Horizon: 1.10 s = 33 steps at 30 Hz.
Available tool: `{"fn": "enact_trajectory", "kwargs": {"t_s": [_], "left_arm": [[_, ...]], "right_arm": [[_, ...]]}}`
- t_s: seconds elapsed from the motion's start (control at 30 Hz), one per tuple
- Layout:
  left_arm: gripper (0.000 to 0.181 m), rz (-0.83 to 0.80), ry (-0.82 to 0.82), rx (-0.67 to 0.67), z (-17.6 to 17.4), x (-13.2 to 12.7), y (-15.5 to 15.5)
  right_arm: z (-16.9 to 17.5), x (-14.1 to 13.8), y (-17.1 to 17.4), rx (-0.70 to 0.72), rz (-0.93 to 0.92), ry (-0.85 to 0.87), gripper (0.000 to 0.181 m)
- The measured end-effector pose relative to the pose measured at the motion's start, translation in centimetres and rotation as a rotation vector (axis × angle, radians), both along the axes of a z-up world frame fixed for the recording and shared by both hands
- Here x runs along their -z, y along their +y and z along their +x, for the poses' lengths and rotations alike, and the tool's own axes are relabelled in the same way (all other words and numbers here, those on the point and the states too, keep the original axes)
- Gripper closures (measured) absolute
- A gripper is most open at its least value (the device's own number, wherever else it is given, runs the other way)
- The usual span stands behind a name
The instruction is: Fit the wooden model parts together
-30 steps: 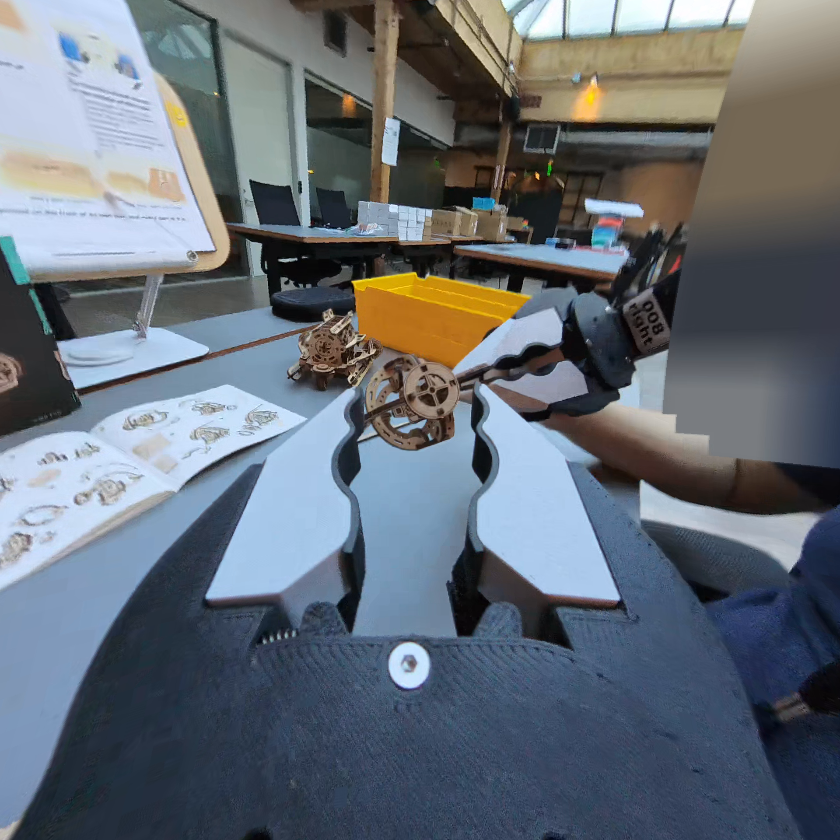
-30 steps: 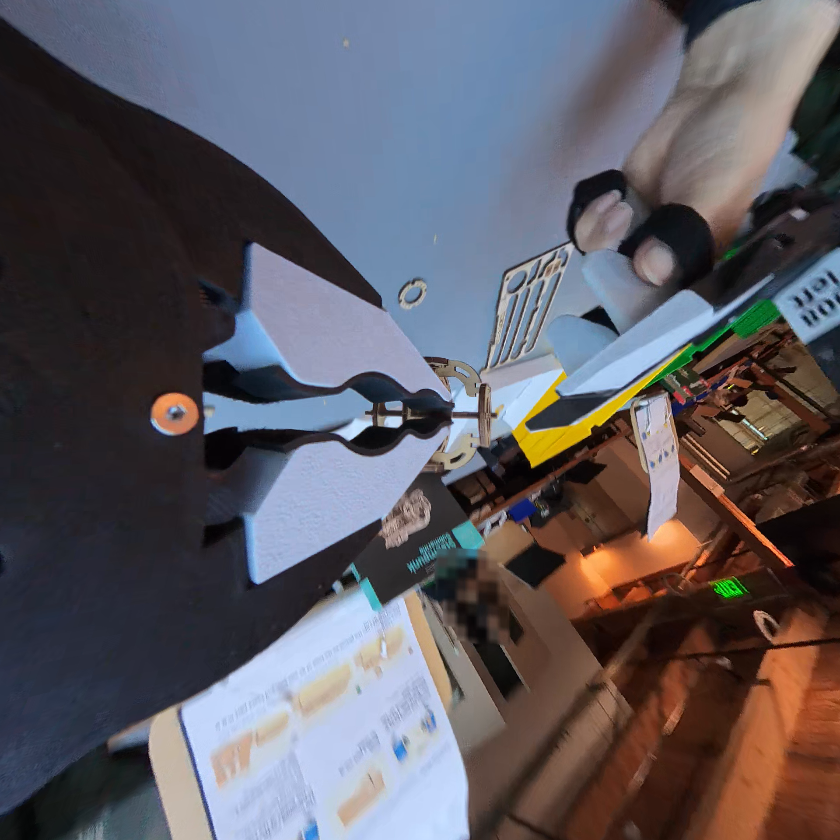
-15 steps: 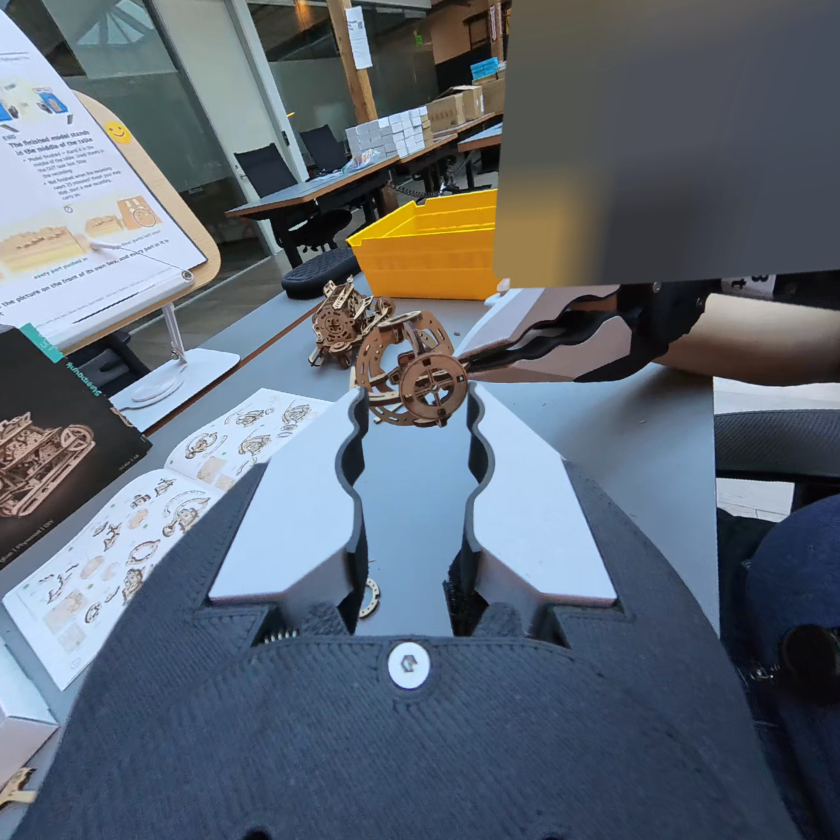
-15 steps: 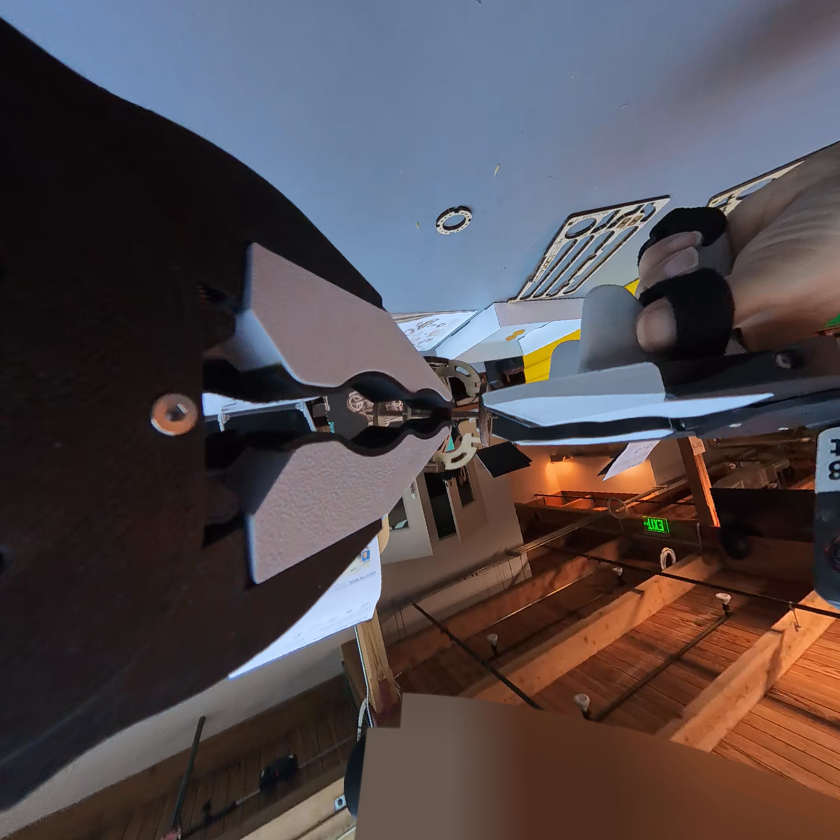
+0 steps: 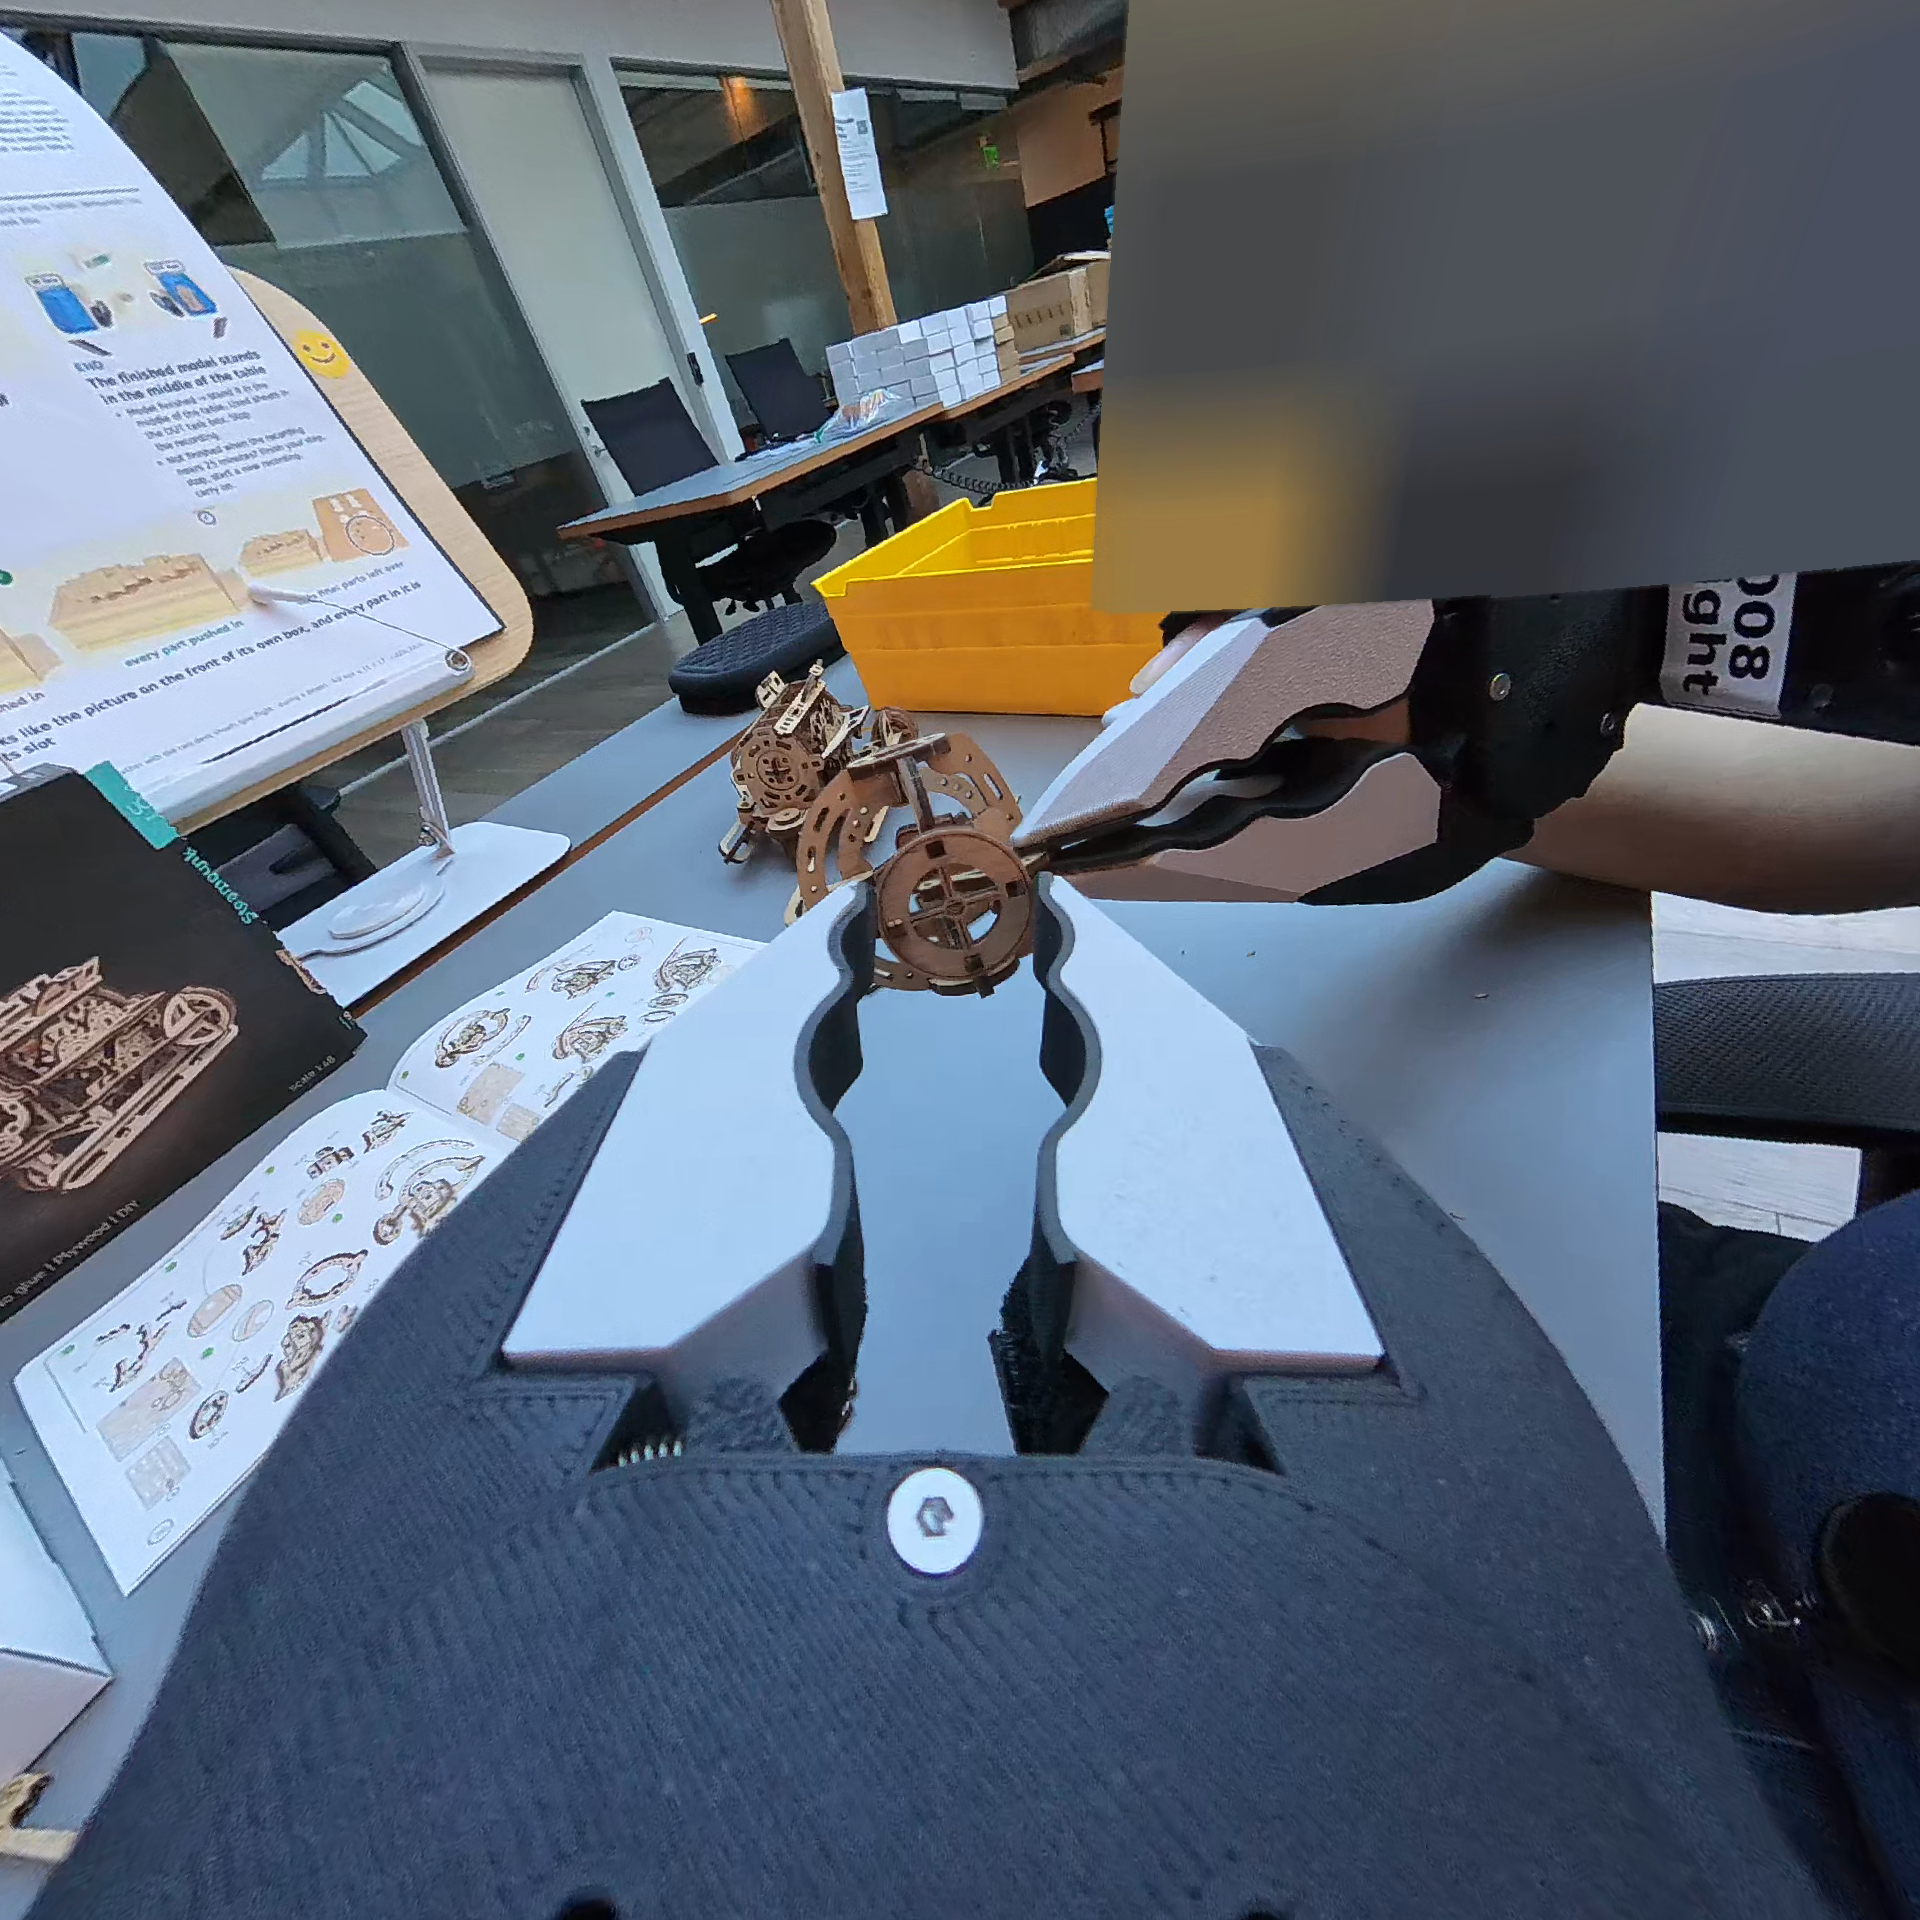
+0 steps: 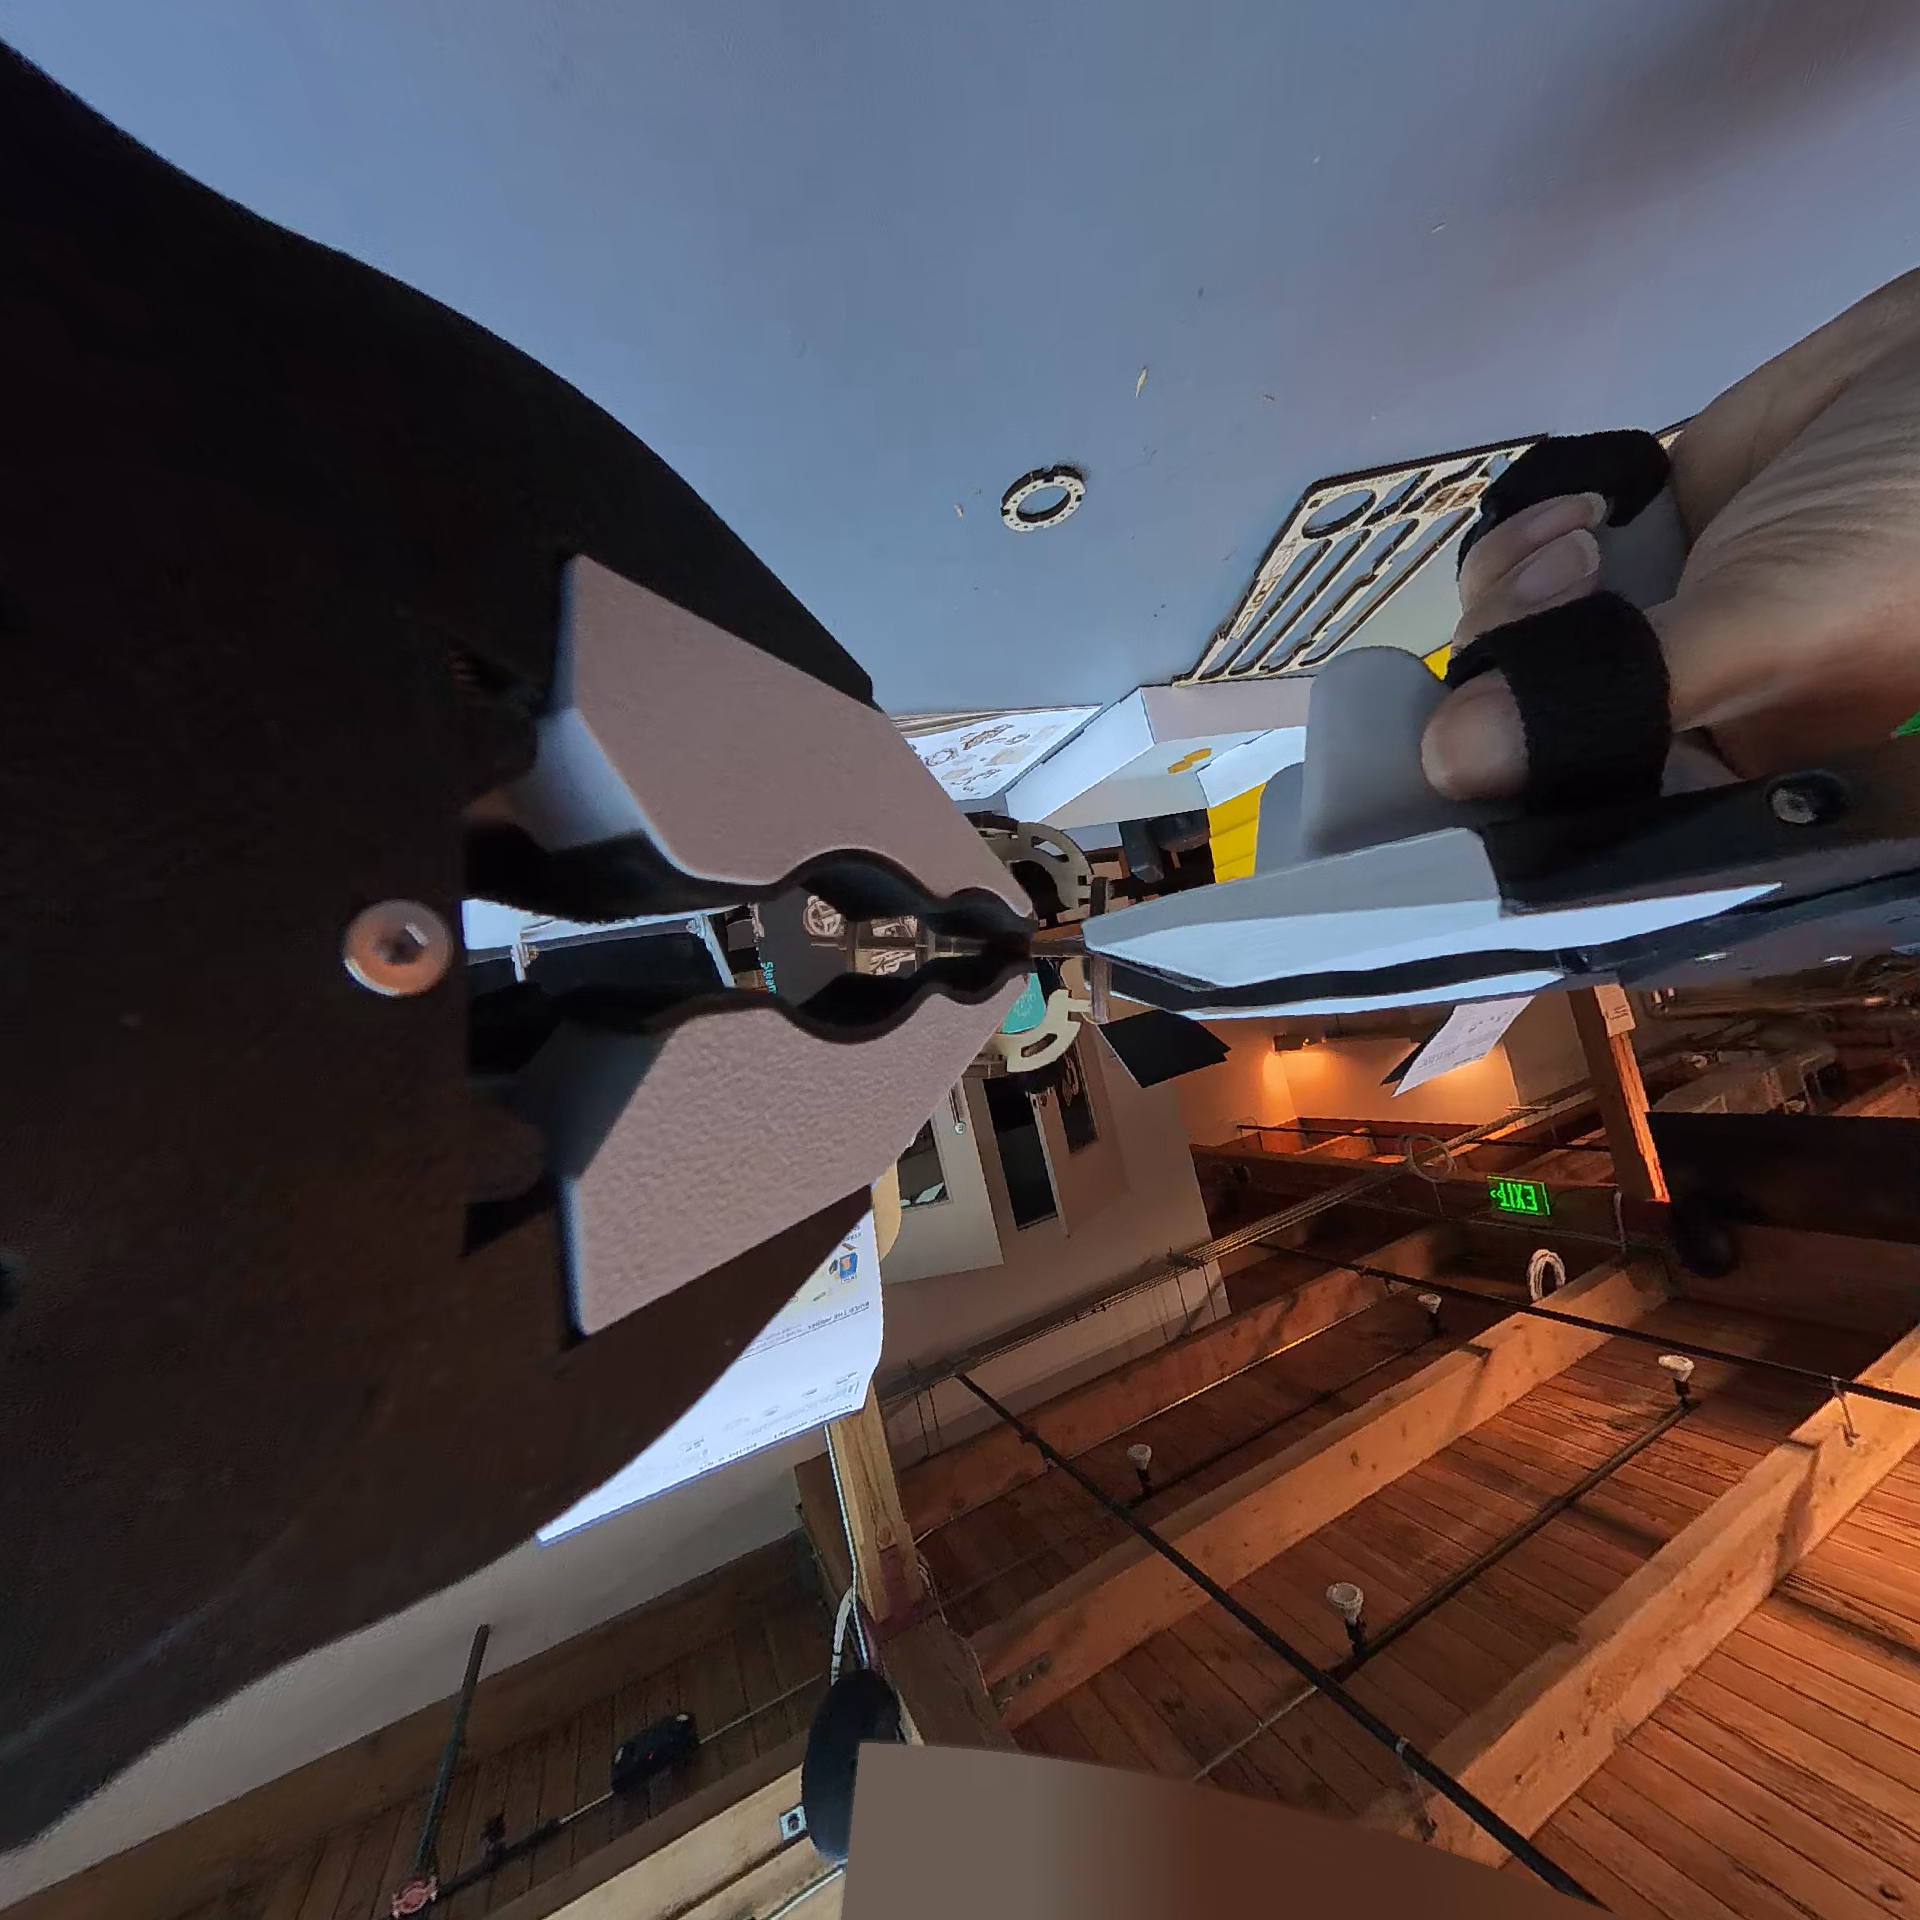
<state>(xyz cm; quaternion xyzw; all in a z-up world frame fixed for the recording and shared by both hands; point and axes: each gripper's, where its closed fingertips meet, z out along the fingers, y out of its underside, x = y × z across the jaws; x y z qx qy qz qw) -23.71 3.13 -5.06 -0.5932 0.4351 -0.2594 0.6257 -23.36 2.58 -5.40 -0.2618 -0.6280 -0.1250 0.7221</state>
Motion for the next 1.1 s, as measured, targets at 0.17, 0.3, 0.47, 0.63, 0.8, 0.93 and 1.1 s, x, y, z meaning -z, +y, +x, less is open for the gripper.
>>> {"fn": "enact_trajectory", "kwargs": {"t_s": [0.17, 0.3, 0.47, 0.63, 0.8, 0.93, 1.1], "left_arm": [[0.153, 0.018, 0.029, -0.033, 0.1, 0.0, 0.2], [0.153, 0.010, 0.039, -0.073, 0.0, 0.0, 0.4], [0.147, 0.040, 0.051, -0.092, -0.5, -0.7, 0.2], [0.149, -0.024, 0.011, -0.065, -0.5, -1.2, 0.2], [0.150, -0.120, -0.081, 0.021, -0.2, -1.5, -0.2], [0.149, -0.130, -0.081, 0.031, -0.2, -1.4, -0.2], [0.158, -0.103, -0.052, 0.023, 0.1, -1.3, -0.4]], "right_arm": [[-0.1, 0.0, 0.0, -0.008, -0.033, 0.013, 0.181], [-0.1, 0.0, 0.4, -0.010, -0.079, 0.031, 0.181], [0.0, -0.3, 0.4, -0.104, -0.270, 0.111, 0.181], [0.2, -0.8, 0.2, -0.157, -0.340, 0.161, 0.181], [0.3, -1.2, -0.3, -0.181, -0.314, 0.167, 0.181], [0.3, -1.1, -0.4, -0.183, -0.312, 0.164, 0.181], [0.4, -1.1, -0.3, -0.169, -0.310, 0.160, 0.181]]}}
